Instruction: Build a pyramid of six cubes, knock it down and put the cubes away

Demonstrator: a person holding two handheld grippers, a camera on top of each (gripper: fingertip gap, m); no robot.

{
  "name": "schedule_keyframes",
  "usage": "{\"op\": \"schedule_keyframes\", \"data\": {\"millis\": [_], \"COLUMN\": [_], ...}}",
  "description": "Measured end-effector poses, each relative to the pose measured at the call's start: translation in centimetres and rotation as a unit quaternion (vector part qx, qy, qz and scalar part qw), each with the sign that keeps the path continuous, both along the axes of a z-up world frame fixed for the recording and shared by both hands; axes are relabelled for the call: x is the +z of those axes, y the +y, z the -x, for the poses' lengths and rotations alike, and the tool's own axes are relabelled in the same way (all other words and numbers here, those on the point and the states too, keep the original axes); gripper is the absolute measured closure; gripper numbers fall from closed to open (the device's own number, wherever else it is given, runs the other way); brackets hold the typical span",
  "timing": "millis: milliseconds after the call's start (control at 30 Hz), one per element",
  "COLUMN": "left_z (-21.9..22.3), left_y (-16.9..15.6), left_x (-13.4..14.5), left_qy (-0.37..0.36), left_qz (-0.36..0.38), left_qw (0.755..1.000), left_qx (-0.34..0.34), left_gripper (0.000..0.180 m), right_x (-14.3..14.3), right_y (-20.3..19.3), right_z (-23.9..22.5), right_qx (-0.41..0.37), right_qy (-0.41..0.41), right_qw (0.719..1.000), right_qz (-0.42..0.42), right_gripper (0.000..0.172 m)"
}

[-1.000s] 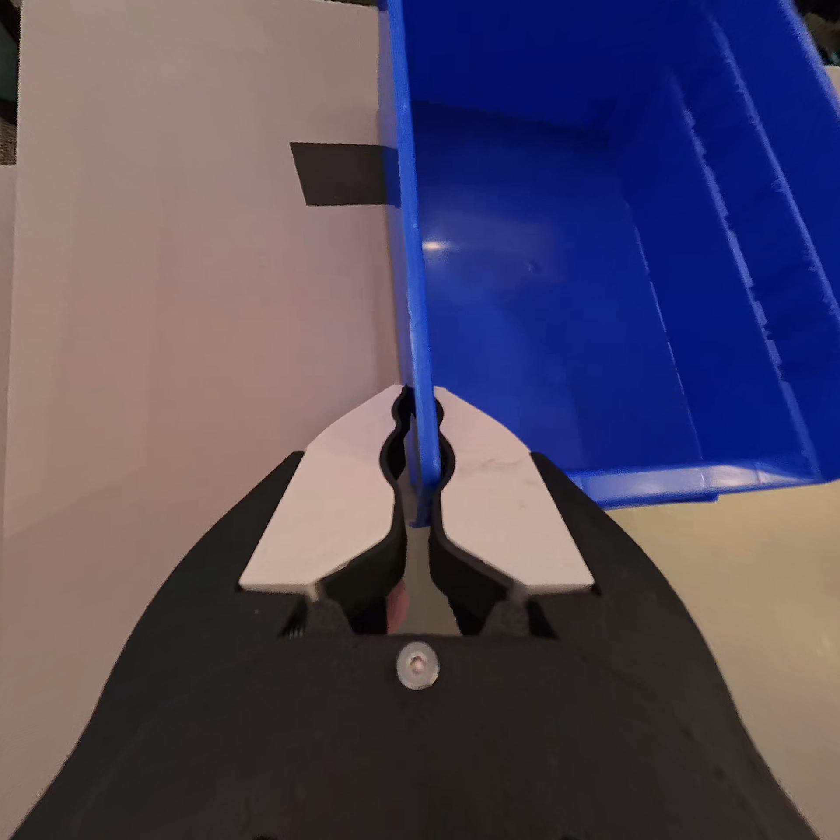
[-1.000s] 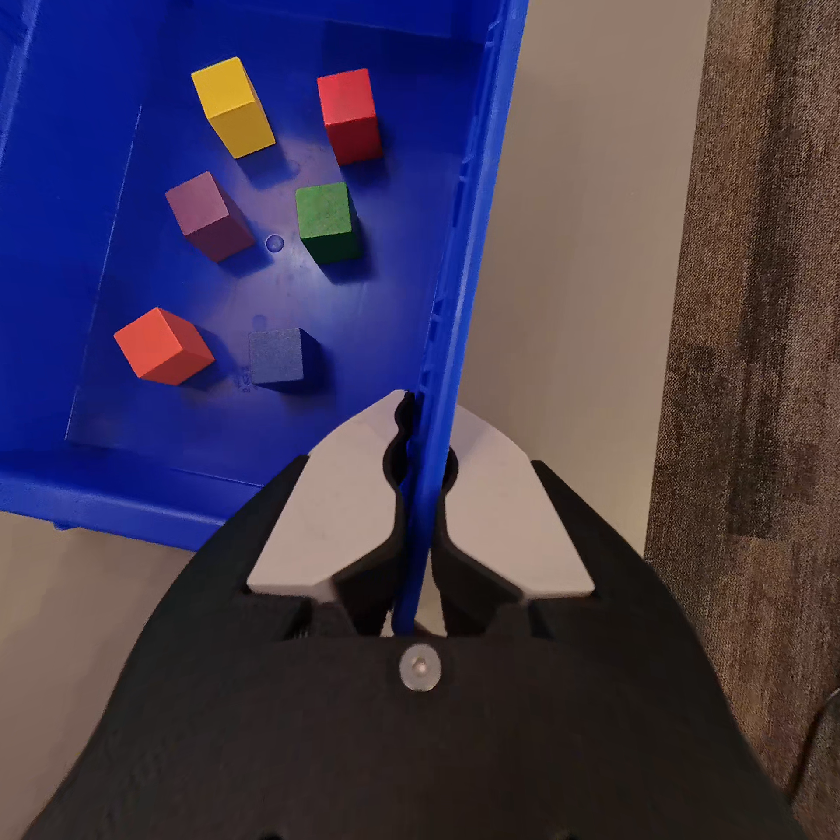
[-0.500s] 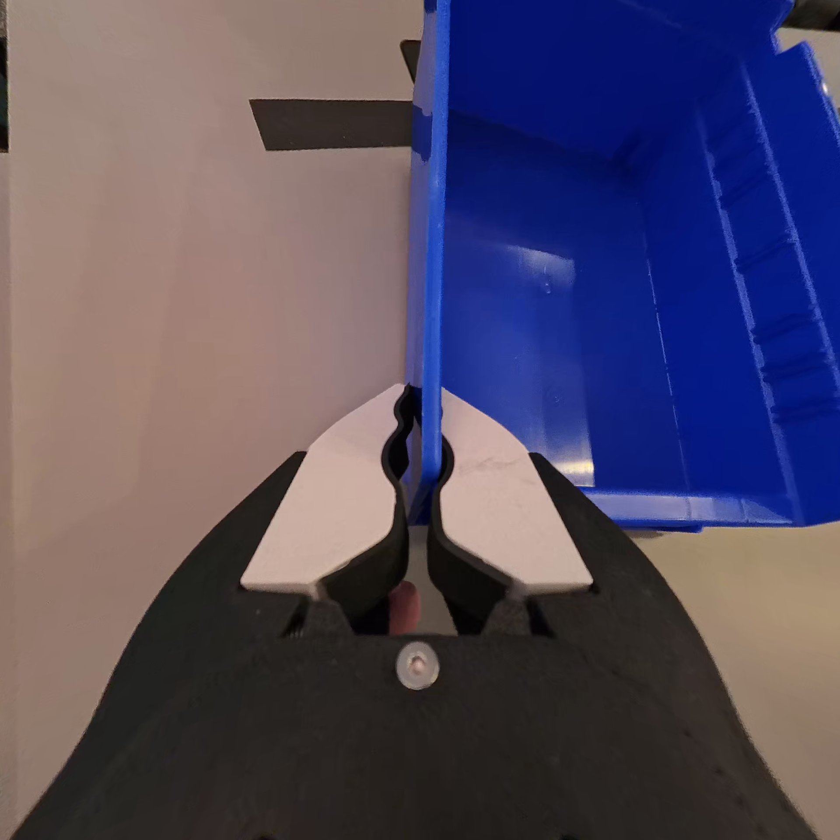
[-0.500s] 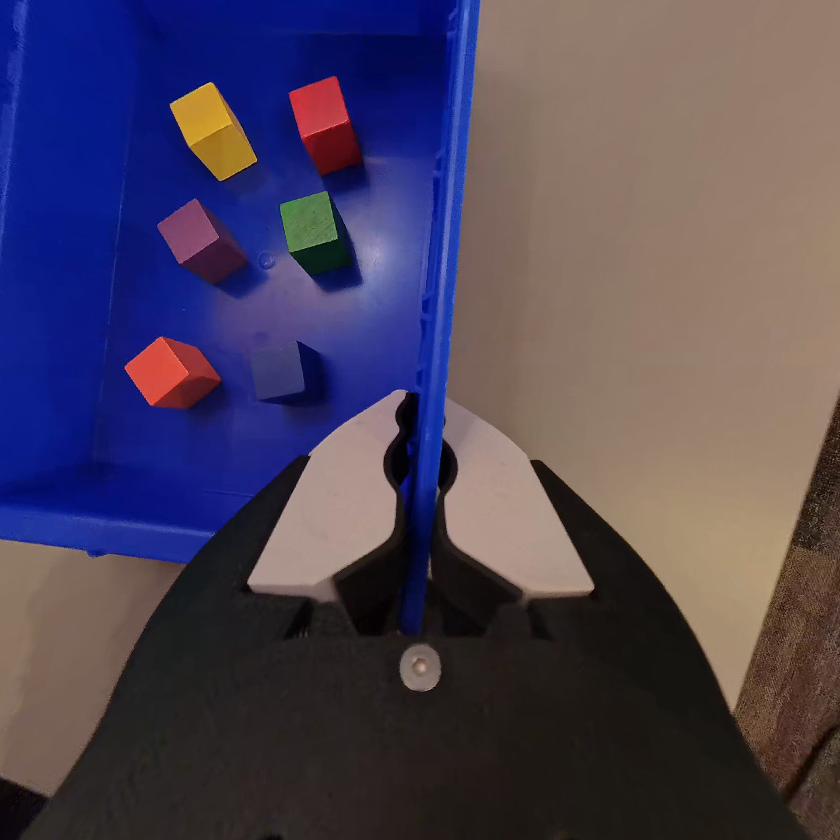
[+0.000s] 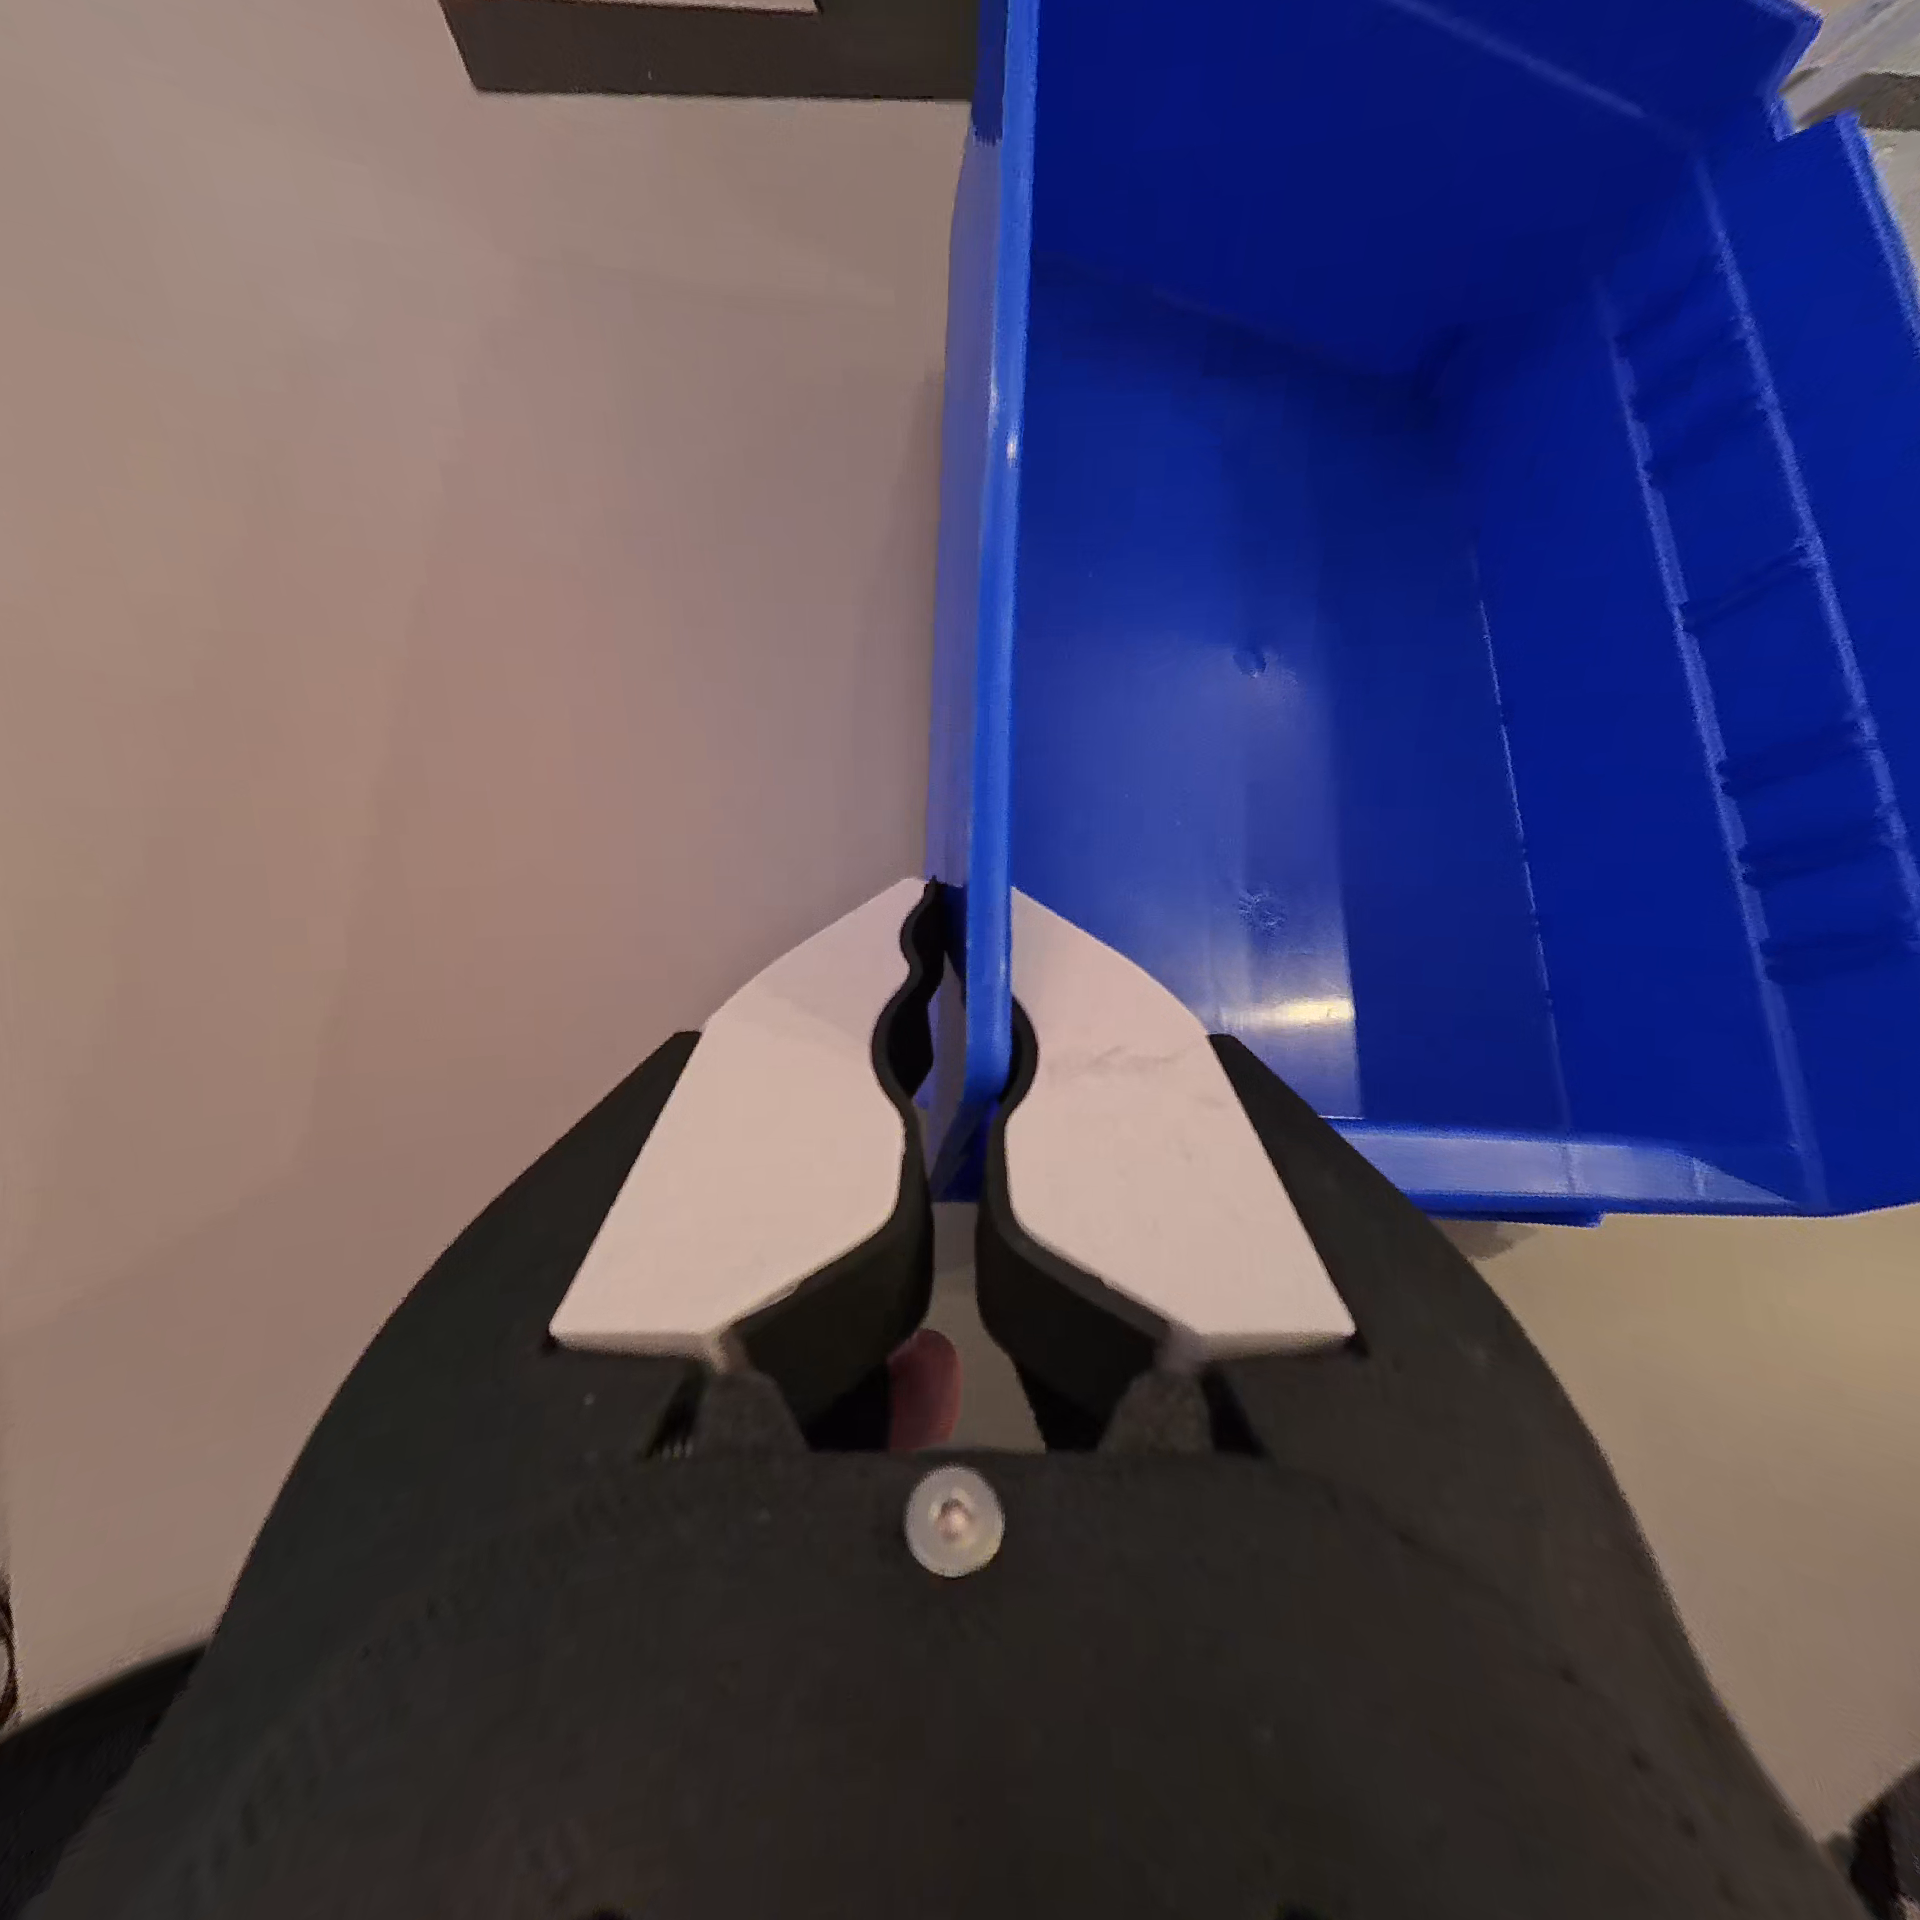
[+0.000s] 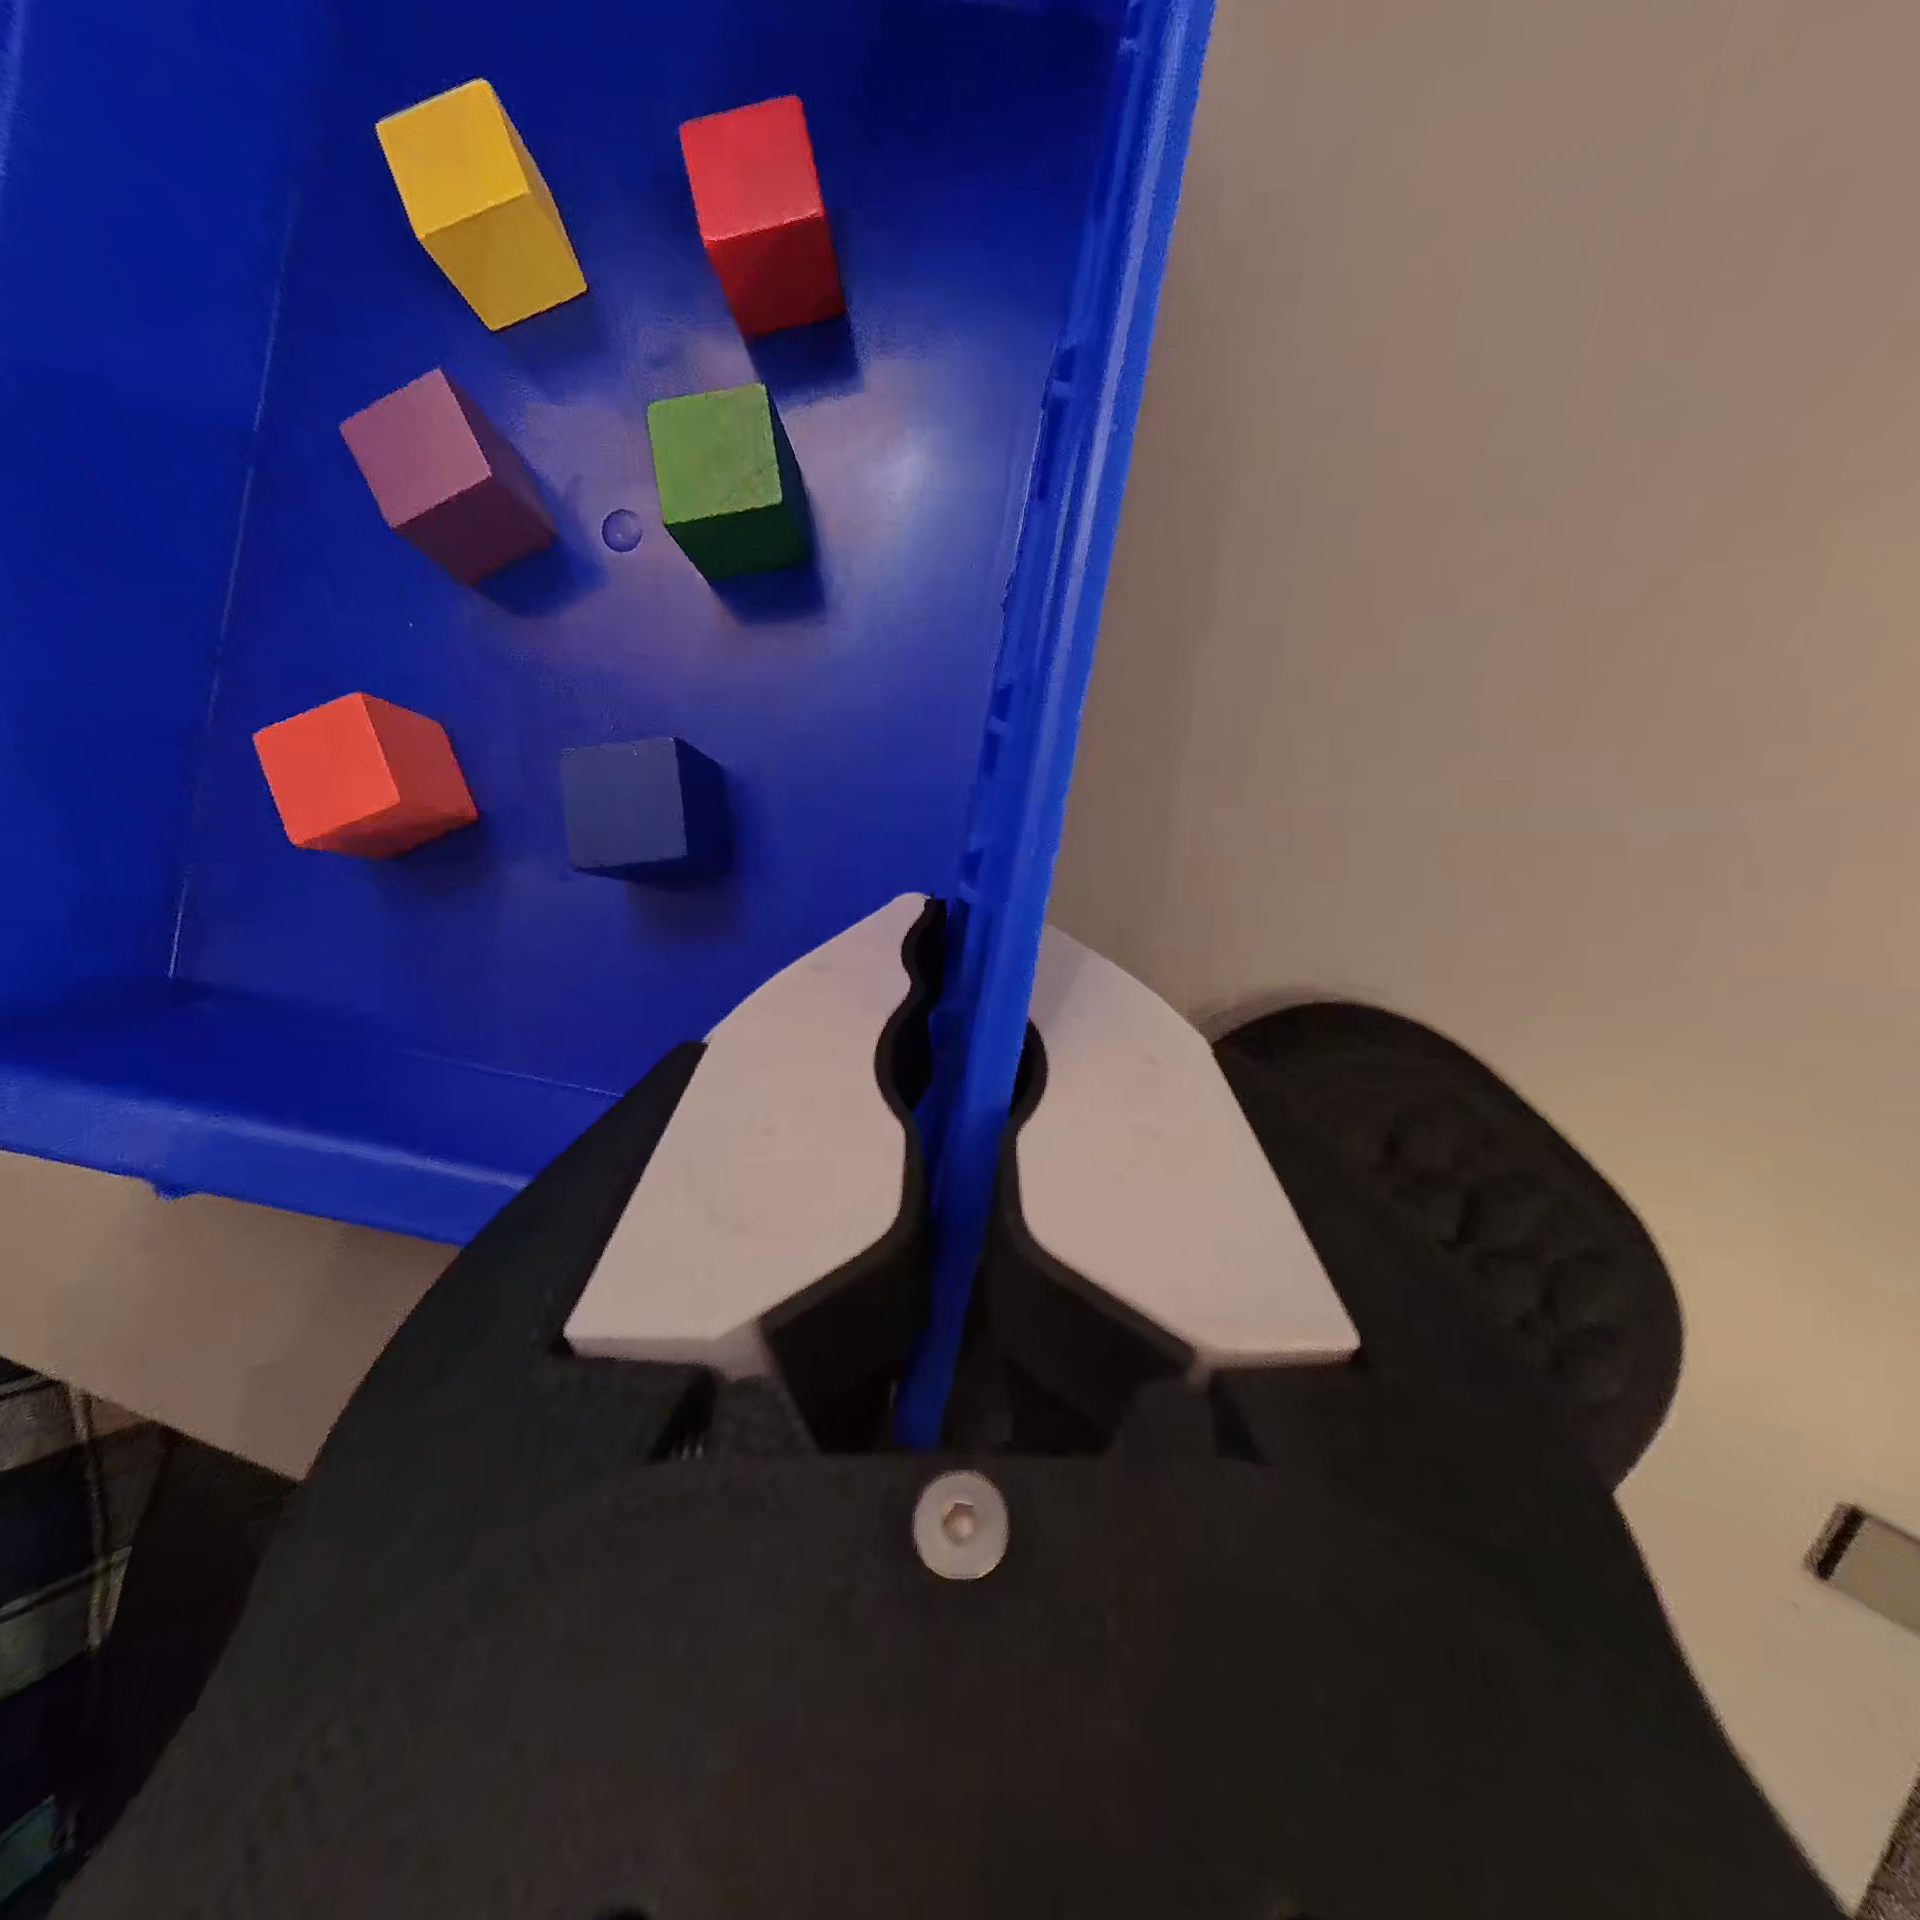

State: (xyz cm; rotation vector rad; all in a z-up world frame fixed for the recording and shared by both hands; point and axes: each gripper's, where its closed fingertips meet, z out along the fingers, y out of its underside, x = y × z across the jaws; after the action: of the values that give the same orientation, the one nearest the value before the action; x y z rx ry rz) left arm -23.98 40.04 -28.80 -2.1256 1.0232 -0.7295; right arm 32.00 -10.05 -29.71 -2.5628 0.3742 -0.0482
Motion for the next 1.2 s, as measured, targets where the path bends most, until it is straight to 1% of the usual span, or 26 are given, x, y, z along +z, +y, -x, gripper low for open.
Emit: {"op": "schedule_keyframes", "data": {"millis": [133, 267, 367, 500, 700, 867, 1033, 1067, 1133, 1200], "left_z": [1.8, 3.6, 5.0, 7.1, 10.7, 13.3, 15.6, 16.0, 16.9, 17.7], "left_y": [-2.1, -4.0, -5.1, -6.1, -7.3, -7.8, -8.3, -8.5, -8.7, -9.0], "left_x": [-0.5, -0.9, -1.0, -0.6, 0.6, 0.8, 1.6, 1.9, 2.3, 2.4], "left_qy": [-0.004, -0.014, -0.03, -0.046, -0.068, -0.086, -0.095, -0.099, -0.105, -0.107], "left_qz": [0.01, 0.015, 0.012, -0.01, -0.048, -0.061, -0.079, -0.082, -0.09, -0.094], "left_qw": [1.0, 1.0, 0.999, 0.998, 0.993, 0.988, 0.982, 0.98, 0.977, 0.975], "left_qx": [0.003, 0.012, 0.025, 0.046, 0.084, 0.116, 0.145, 0.151, 0.161, 0.172], "left_gripper": [0.177, 0.177, 0.177, 0.176, 0.176, 0.176, 0.176, 0.175, 0.175, 0.175], "right_x": [-0.4, -0.4, -0.4, -0.4, -0.3, -0.3, -0.3, -0.2, 0.4, 1.4], "right_y": [-0.8, -1.0, -0.3, 1.4, 5.4, 9.9, 14.6, 15.4, 16.8, 17.3], "right_z": [2.6, 5.3, 7.3, 9.6, 12.8, 16.1, 20.1, 20.9, 21.8, 21.7], "right_qx": [0.006, 0.023, 0.045, 0.079, 0.125, 0.178, 0.245, 0.261, 0.282, 0.299], "right_qy": [0.014, 0.009, 0.01, 0.019, 0.033, 0.035, 0.026, 0.025, 0.017, -0.007], "right_qw": [1.0, 1.0, 0.999, 0.997, 0.991, 0.983, 0.969, 0.964, 0.957, 0.951], "right_qz": [-0.015, -0.016, -0.016, -0.019, -0.028, -0.029, -0.038, -0.043, -0.069, -0.082], "right_gripper": [0.165, 0.165, 0.165, 0.165, 0.166, 0.166, 0.166, 0.164, 0.136, 0.13]}}
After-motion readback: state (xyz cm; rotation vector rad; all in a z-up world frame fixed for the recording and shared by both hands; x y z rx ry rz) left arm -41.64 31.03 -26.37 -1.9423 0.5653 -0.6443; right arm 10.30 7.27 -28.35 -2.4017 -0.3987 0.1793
